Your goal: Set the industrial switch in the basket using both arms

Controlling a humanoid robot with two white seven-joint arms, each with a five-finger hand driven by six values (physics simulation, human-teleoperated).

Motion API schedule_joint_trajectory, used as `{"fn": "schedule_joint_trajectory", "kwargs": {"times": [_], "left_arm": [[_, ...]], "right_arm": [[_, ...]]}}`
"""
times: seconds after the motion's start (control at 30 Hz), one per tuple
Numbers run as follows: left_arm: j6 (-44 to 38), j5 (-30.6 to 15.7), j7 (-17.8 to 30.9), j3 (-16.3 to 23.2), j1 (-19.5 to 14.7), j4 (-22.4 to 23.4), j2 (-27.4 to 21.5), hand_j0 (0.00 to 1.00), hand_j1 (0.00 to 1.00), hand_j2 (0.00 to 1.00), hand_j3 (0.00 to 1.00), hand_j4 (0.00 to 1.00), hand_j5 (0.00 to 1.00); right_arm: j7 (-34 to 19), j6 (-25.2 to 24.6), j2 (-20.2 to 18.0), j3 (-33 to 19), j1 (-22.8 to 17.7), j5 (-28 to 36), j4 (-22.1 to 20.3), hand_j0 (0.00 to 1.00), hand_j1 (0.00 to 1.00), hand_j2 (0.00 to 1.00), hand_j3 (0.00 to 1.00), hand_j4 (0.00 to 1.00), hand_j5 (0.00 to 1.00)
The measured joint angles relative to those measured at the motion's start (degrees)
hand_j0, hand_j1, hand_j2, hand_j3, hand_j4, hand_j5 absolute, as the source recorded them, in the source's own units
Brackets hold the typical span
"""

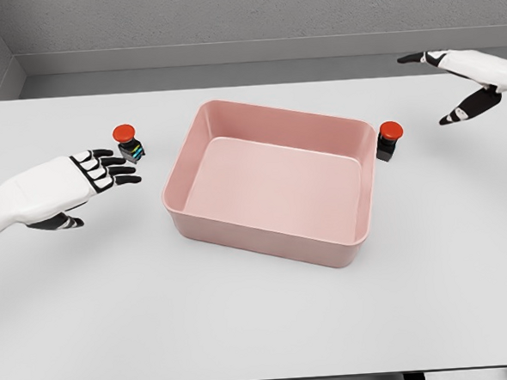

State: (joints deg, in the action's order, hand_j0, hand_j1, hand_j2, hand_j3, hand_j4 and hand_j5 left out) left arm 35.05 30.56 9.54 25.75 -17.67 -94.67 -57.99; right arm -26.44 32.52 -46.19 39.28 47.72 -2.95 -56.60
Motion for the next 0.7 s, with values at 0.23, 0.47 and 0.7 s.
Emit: {"fn": "schedule_joint_trajectory", "kwargs": {"times": [0.23, 0.47, 0.7], "left_arm": [[0.0, 1.2, -0.2, 1.6, -8.3, 4.3, 1.4, 1.00, 1.00, 1.00, 1.00, 1.00, 1.00], [0.0, 6.8, 0.0, 5.5, -15.2, 16.8, 12.7, 1.00, 1.00, 1.00, 1.00, 1.00, 1.00], [0.0, 11.4, 2.1, 9.2, -23.5, 31.9, 22.7, 1.00, 1.00, 1.00, 1.00, 1.00, 1.00]], "right_arm": [[0.1, -0.7, -0.7, 3.0, 0.5, -0.3, -0.2, 1.00, 1.00, 1.00, 1.00, 1.00, 1.00], [0.1, -1.1, -1.7, 6.1, 2.4, -0.7, -0.2, 1.00, 1.00, 1.00, 1.00, 1.00, 1.00], [0.0, -4.1, -0.4, 9.5, 3.4, -0.8, -0.1, 1.00, 1.00, 1.00, 1.00, 1.00, 1.00]]}}
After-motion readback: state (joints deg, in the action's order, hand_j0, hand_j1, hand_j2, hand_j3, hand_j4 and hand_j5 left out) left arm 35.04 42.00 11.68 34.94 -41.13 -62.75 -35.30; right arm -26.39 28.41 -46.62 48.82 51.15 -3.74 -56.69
